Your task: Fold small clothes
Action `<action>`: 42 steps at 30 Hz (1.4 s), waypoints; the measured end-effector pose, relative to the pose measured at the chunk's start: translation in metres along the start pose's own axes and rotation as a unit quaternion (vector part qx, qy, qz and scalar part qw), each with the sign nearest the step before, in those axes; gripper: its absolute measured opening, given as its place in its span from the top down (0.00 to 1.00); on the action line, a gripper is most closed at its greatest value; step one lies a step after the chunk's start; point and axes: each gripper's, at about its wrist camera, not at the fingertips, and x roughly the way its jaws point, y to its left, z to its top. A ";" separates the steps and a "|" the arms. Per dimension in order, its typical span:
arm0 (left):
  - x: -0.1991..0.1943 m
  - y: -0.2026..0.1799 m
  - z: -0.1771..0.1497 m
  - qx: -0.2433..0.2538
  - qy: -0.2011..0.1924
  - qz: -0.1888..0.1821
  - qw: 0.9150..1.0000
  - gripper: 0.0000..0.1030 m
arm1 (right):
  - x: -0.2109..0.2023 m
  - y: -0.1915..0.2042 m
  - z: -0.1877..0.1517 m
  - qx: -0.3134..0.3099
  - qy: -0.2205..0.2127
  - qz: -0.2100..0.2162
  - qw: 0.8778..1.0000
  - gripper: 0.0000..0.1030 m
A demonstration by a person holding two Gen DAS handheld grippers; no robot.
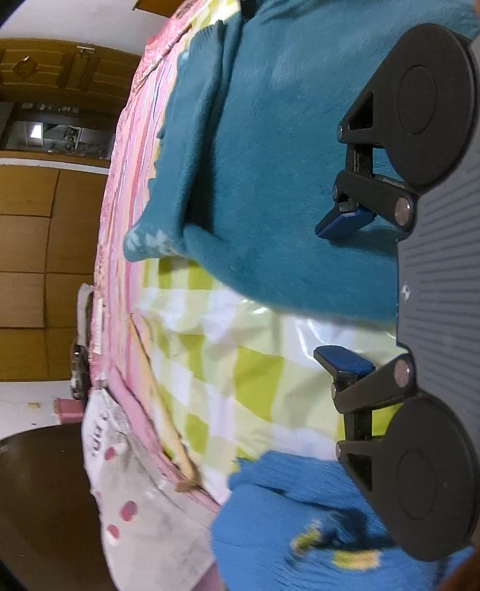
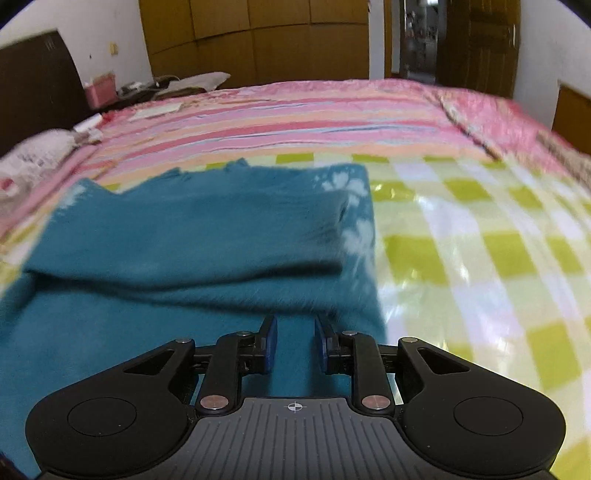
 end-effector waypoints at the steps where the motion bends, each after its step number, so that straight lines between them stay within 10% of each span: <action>1: -0.003 0.002 -0.002 -0.001 0.004 -0.005 1.000 0.33 | -0.010 0.001 -0.007 -0.007 0.001 0.004 1.000 0.78; 9: -0.019 0.014 -0.015 -0.006 0.051 -0.072 0.996 0.33 | -0.074 -0.009 -0.077 0.004 0.053 0.016 0.998 0.59; 23: -0.033 0.012 -0.028 0.044 0.131 -0.064 0.988 0.33 | -0.119 -0.011 -0.127 0.010 0.061 -0.019 0.998 0.52; 42: -0.032 0.000 -0.027 0.021 0.170 -0.143 0.975 0.49 | -0.112 -0.026 -0.147 0.077 0.099 0.066 0.990 0.63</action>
